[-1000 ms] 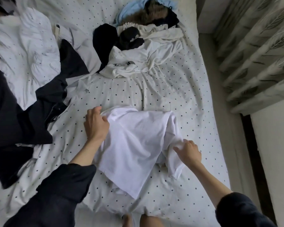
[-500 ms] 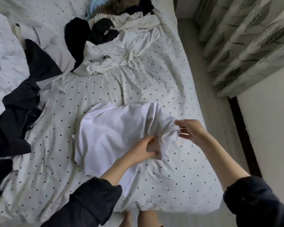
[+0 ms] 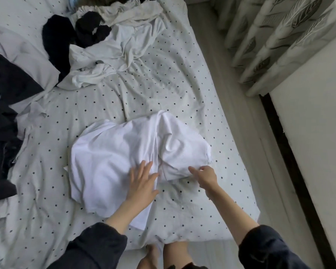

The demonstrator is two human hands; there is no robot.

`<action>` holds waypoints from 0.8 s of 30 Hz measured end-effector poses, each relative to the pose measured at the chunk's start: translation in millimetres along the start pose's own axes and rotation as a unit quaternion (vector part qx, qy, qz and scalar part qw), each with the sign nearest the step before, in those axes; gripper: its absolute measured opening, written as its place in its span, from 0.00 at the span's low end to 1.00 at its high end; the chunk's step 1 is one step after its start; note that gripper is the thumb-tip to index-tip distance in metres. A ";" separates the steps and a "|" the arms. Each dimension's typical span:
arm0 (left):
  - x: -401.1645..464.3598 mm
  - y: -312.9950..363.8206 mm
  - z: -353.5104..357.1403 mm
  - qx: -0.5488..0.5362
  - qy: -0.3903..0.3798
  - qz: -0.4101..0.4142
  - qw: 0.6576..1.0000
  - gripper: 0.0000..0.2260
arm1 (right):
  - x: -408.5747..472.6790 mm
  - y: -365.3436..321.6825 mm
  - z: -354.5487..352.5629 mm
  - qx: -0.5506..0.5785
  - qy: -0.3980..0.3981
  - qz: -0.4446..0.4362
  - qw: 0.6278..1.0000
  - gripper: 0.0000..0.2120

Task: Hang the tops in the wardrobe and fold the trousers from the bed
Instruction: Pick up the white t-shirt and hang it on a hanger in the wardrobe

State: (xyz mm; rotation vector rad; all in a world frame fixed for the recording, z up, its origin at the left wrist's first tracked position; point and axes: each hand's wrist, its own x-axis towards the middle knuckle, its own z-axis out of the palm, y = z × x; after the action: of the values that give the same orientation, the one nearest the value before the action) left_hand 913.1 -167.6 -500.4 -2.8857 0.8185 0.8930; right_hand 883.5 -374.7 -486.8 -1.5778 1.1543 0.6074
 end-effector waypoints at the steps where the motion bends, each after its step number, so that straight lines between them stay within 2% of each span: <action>1: -0.6 4.4 1.9 -0.005 0.025 -0.005 1.000 0.26 | 1.0 1.3 4.4 0.049 -0.006 0.027 0.998 0.11; 3: 4.0 14.6 2.6 -0.023 0.066 -0.025 0.997 0.24 | 5.4 0.2 7.4 0.181 -0.007 0.092 0.979 0.08; 5: 12.3 24.0 -2.0 -0.035 0.103 -0.037 0.993 0.15 | 9.4 -7.8 3.4 0.292 0.007 0.129 0.948 0.09; 7: 22.0 28.9 -11.4 -0.065 0.137 -0.030 0.988 0.08 | 11.7 -19.5 -6.2 0.348 0.032 0.110 0.931 0.12; 9: 30.7 29.7 -28.4 -0.105 0.137 -0.013 0.985 0.09 | 8.4 -32.3 -19.7 0.366 0.042 0.052 0.928 0.10; 11: 39.8 26.8 -53.6 -0.234 0.125 -0.035 0.964 0.09 | -0.9 -39.1 -33.8 0.344 0.043 -0.006 0.938 0.06; 14: 50.2 15.4 -96.2 -0.383 0.145 -0.078 0.909 0.07 | -16.9 -38.8 -36.5 0.230 0.035 -0.073 0.970 0.05; 19: 59.1 3.1 -165.8 -0.454 0.234 -0.085 0.856 0.07 | -38.9 -30.8 -11.1 0.058 0.006 -0.160 0.985 0.07; 21: 65.1 -5.6 -186.2 -0.475 0.267 -0.088 0.834 0.06 | -35.7 -28.7 -5.3 -0.002 -0.013 -0.163 0.987 0.08; 24: 72.9 -19.0 -197.7 -0.519 0.300 -0.122 0.791 0.08 | -21.3 -26.7 3.8 -0.045 -0.011 -0.145 0.988 0.17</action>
State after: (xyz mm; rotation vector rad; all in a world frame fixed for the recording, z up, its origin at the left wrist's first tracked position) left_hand 1076.7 -217.8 -376.2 -4.2019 -0.2558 0.4161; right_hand 899.4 -363.4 -458.5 -1.7707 0.8692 0.4869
